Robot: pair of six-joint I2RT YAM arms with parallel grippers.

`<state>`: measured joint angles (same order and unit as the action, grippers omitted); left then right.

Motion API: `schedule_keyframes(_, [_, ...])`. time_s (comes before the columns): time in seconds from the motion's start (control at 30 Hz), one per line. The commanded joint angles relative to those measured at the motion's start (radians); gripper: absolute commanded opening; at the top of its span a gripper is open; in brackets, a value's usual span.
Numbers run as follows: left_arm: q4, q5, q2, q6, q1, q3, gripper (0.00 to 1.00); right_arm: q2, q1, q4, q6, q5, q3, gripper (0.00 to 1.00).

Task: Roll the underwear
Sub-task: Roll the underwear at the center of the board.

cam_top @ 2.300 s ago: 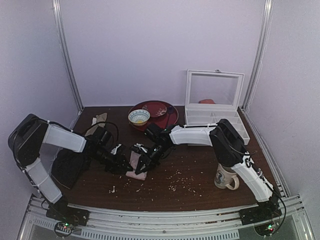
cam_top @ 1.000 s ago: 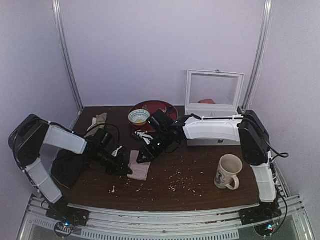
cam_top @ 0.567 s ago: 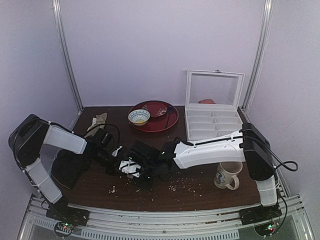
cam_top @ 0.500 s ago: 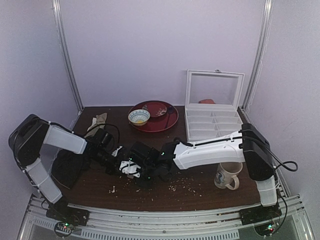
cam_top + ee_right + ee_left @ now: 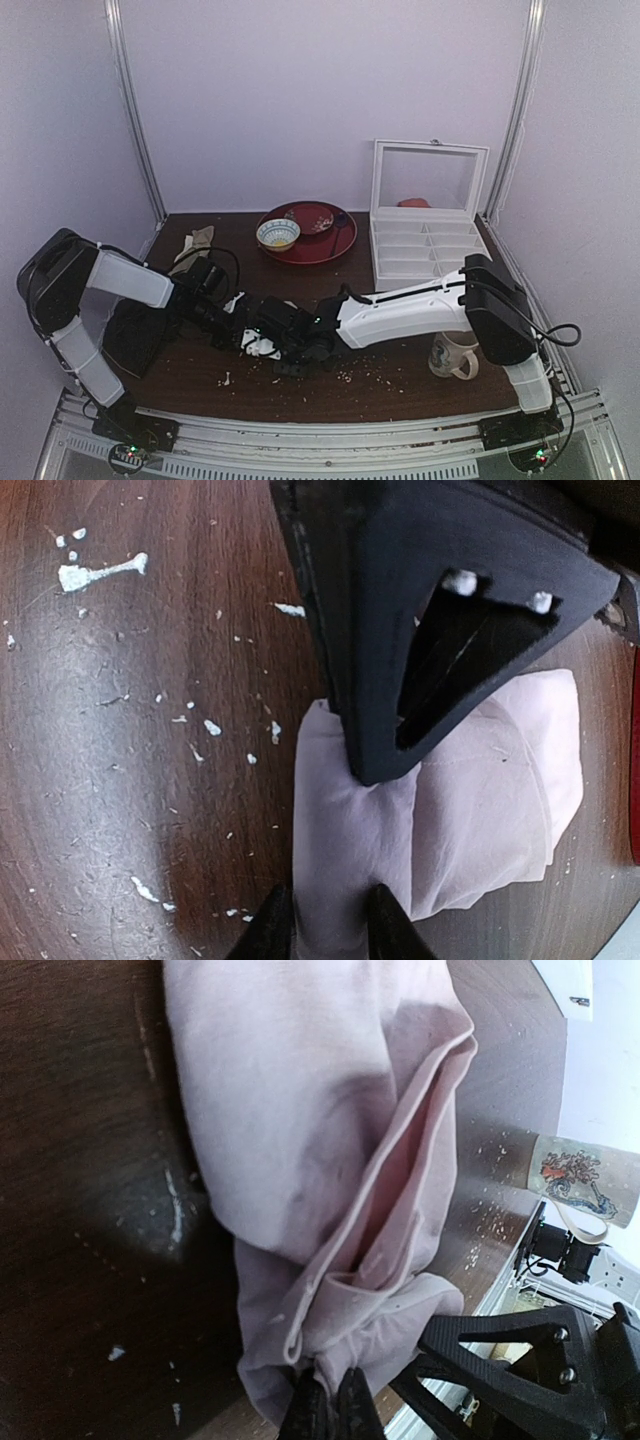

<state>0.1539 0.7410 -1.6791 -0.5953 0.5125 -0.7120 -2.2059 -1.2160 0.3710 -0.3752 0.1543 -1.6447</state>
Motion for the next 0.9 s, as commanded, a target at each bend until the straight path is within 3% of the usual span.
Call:
schedule_keyframes(0.0, [-0.005,0.003,-0.006,-0.006,0.006,0.01,0.0,-0.03,-0.015,-0.025,-0.027,0.044,0.0,0.24])
schedule_keyframes(0.3, [-0.004,0.006,-0.002,-0.006,0.007,0.012,0.0,-0.085,-0.016,-0.021,-0.042,0.048,-0.008,0.23])
schedule_keyframes(0.53, [-0.005,0.009,-0.004,-0.007,0.006,0.012,0.0,-0.066,-0.022,-0.056,-0.062,0.055,0.032,0.0])
schedule_keyframes(0.77, [0.001,0.002,0.014,-0.022,0.005,0.013,0.0,-0.036,-0.02,-0.015,-0.072,-0.055,0.022,0.0])
schedule_keyframes(0.87, [-0.007,-0.002,0.031,-0.049,-0.016,0.023,0.18,-0.037,-0.015,0.03,-0.059,-0.113,-0.007,0.0])
